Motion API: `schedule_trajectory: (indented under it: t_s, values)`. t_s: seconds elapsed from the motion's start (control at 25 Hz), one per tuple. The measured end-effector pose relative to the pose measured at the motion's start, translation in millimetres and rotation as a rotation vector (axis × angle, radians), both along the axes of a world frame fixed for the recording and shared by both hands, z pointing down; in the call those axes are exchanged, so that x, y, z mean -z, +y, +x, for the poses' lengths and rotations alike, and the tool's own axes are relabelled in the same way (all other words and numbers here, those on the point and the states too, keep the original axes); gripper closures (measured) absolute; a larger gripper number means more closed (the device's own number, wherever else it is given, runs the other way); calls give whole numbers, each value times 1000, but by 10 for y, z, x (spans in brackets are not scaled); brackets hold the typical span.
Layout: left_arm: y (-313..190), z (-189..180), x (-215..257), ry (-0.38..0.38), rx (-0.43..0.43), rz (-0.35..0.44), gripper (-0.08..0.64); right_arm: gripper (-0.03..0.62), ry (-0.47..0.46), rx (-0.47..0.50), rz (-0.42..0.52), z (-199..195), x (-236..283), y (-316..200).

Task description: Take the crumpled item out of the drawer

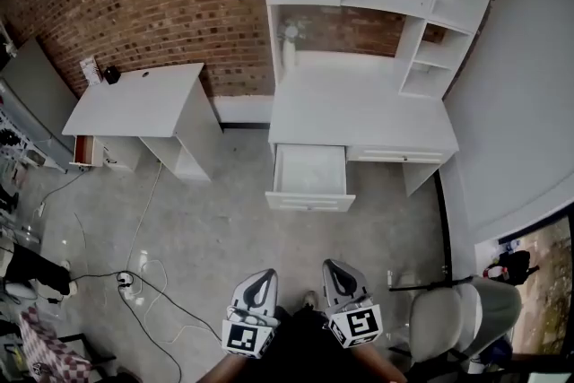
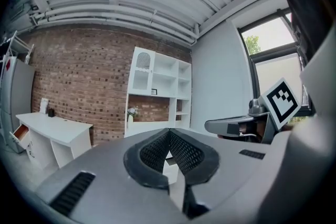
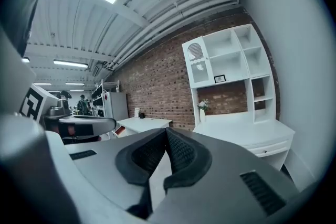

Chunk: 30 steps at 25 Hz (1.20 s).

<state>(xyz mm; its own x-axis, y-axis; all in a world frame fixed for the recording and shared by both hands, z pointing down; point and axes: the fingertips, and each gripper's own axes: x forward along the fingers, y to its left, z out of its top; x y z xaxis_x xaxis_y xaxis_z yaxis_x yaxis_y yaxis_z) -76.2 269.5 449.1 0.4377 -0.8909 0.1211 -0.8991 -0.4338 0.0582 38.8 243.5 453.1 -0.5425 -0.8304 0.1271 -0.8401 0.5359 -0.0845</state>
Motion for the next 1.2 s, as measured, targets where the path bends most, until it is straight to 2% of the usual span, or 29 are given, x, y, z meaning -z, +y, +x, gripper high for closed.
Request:
schedule_trajectory:
  t_s: [0.24, 0.52, 0.64, 0.88, 1.08, 1.2]
  values:
    - [-695, 193, -154, 10, -2, -58, 535, 580, -11, 7, -37, 164, -97, -741]
    - [-1883, 50, -351, 37, -7, -113, 535, 580, 14, -23, -53, 69, -213, -1798]
    - [-2507, 27, -450, 48, -50, -107, 535, 580, 36, -52, -56, 22, -203, -2312]
    - [-3564, 43, -551, 12, -154, -102, 535, 579, 38, -119, -85, -60, -209, -3170]
    - [-4020, 160, -908, 9, -175, -188, 535, 580, 28, -140, -129, -16, -389, -3625]
    - [-4305, 251, -1106, -11, -189, -222, 535, 580, 22, -120, -134, -9, -449, -4005]
